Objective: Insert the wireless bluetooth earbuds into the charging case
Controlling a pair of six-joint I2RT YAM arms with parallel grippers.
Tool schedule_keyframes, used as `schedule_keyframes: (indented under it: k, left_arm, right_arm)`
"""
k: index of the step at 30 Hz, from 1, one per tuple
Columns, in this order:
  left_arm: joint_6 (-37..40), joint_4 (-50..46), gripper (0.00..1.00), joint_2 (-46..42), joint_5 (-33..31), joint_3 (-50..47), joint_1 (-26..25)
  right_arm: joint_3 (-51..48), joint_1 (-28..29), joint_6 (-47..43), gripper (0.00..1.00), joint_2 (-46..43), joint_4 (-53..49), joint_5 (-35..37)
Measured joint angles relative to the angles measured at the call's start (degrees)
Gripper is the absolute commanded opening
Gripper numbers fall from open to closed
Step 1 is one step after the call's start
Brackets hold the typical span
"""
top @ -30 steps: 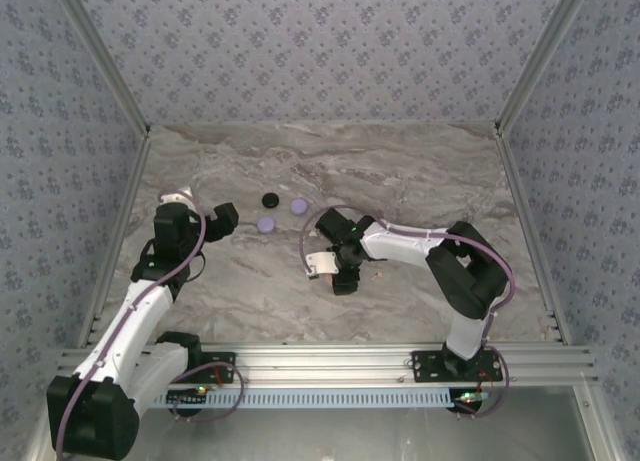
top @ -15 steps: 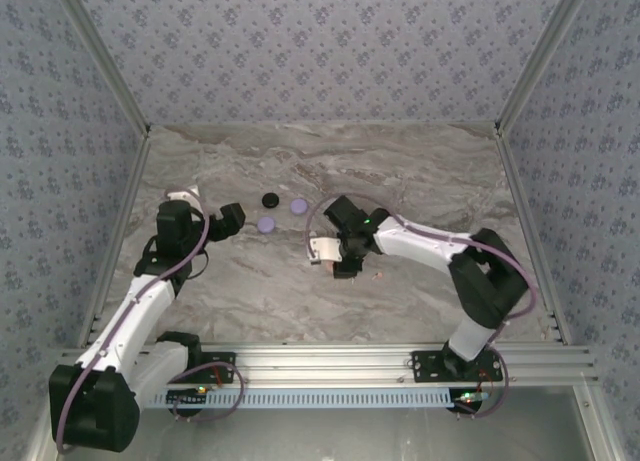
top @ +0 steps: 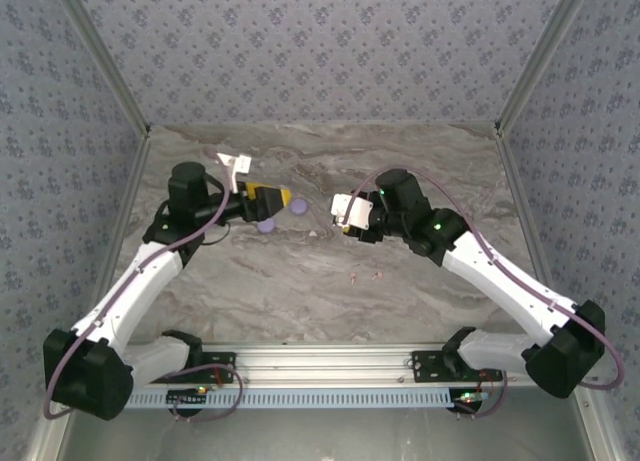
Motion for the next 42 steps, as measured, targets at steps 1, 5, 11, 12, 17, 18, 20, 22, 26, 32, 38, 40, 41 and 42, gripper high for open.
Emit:
schedule_keyframes:
  k: [1,5,11,12,17,18,20,22,26,32,38,40,41,42]
  left_arm:
    - [0.00,0.24,0.91,0.50,1.09,0.85,-1.51]
    - [0.04,1.14,0.87,2.84,4.15,3.23,-6.88]
    - [-0.13,2.29,0.78,7.69,5.46,5.42,-11.98]
    - [-0.24,2.45,0.77,8.44,5.51,5.79,-12.57]
    - [-1.51,3.98,0.71,11.30,5.66,7.39,-15.02]
    - [-1.75,4.31,0.68,11.69,5.64,7.63,-15.47]
    - [-2.19,5.20,0.63,12.50,5.66,8.02,-16.28]
    - [-2.58,5.84,0.58,13.20,5.66,8.20,-16.90]
    - [-3.41,6.67,0.48,14.05,5.66,8.24,-17.38]
    - [-3.89,7.74,0.36,15.04,5.64,8.74,-17.75]
    - [-4.11,8.31,0.28,15.47,5.40,8.76,-17.73]
    - [-4.13,8.31,0.26,15.61,5.31,8.79,-17.73]
    - [-4.15,8.31,0.25,15.69,5.25,8.81,-17.73]
    - [-4.13,8.28,0.24,15.76,5.20,8.83,-17.70]
  right_arm:
    - [0.00,-0.07,0.00,0.47,-0.46,0.22,-0.04]
    - [0.04,-0.31,0.04,0.47,-2.56,1.01,-0.50]
    - [0.04,-0.37,0.96,0.47,-5.14,1.66,-1.64]
    - [0.04,-0.37,1.20,0.47,-5.44,1.79,-1.79]
    - [0.04,-0.33,2.34,0.47,-5.97,2.08,-2.23]
    - [0.04,-0.24,2.60,0.47,-5.99,2.14,-2.23]
    - [0.02,-0.15,3.06,0.47,-5.99,2.36,-2.27]
    - [0.02,-0.09,3.28,0.47,-6.01,2.38,-2.40]
    - [-0.02,0.02,3.54,0.47,-6.01,2.40,-2.43]
    - [-0.02,0.17,3.74,0.47,-6.01,2.45,-2.43]
    - [-0.02,0.42,3.74,0.48,-5.95,2.54,-2.40]
    - [-0.02,0.39,3.74,0.48,-5.84,2.54,-2.34]
    - [-0.02,0.39,3.74,0.48,-5.73,2.51,-2.19]
    - [-0.02,0.39,3.74,0.49,-5.60,2.49,-2.08]
